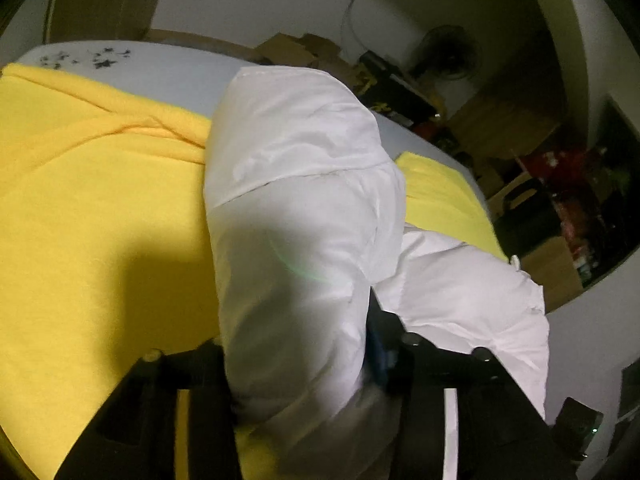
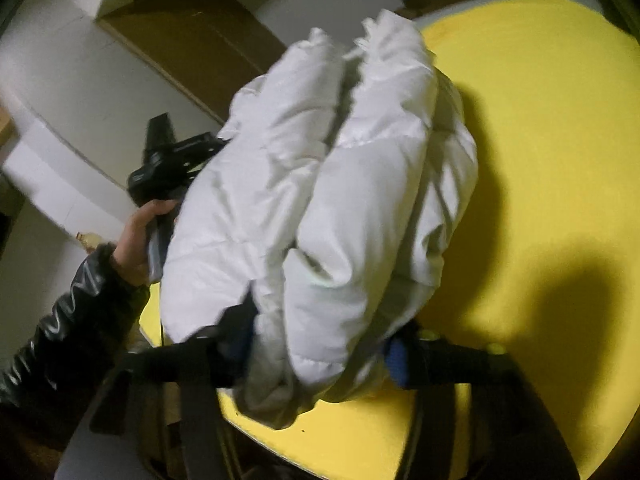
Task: Fold large clothes
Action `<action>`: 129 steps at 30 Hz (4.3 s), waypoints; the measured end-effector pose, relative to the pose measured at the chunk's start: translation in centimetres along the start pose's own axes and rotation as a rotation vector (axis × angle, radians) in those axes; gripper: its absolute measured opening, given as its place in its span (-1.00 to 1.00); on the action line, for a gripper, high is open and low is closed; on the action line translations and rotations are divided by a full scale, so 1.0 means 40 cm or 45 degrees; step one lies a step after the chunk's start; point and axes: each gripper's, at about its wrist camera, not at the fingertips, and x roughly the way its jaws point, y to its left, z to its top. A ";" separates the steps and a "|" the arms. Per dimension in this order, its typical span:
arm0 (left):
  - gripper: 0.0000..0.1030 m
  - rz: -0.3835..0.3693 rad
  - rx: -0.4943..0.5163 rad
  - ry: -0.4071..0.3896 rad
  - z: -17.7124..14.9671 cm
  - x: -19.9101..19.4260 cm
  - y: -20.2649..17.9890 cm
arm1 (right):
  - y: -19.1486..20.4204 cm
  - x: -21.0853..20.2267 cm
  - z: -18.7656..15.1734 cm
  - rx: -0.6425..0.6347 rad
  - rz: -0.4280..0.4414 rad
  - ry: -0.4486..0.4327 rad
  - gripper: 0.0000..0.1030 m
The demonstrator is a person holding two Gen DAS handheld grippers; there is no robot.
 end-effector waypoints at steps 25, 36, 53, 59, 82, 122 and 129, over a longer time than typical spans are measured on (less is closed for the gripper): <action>0.99 1.008 0.116 -0.661 -0.623 -0.638 -0.380 | 0.408 -0.393 -0.160 -0.719 -0.574 -0.608 1.00; 0.99 0.900 0.070 -0.633 -0.751 -0.670 -0.395 | 0.470 -0.350 -0.253 -0.780 -0.604 -0.533 1.00; 0.99 0.910 0.085 -0.585 -0.761 -0.637 -0.405 | 0.464 -0.331 -0.268 -0.769 -0.587 -0.483 1.00; 0.99 0.900 0.084 -0.579 -0.763 -0.634 -0.407 | 0.476 -0.315 -0.277 -0.798 -0.597 -0.470 1.00; 0.99 0.883 0.144 -0.478 -0.771 -0.583 -0.434 | 0.461 -0.326 -0.267 -0.735 -0.643 -0.494 1.00; 0.99 0.809 0.206 -0.398 -0.781 -0.541 -0.458 | 0.438 -0.332 -0.252 -0.656 -0.661 -0.478 1.00; 0.99 0.808 0.208 -0.398 -0.783 -0.539 -0.460 | 0.440 -0.330 -0.256 -0.671 -0.652 -0.464 1.00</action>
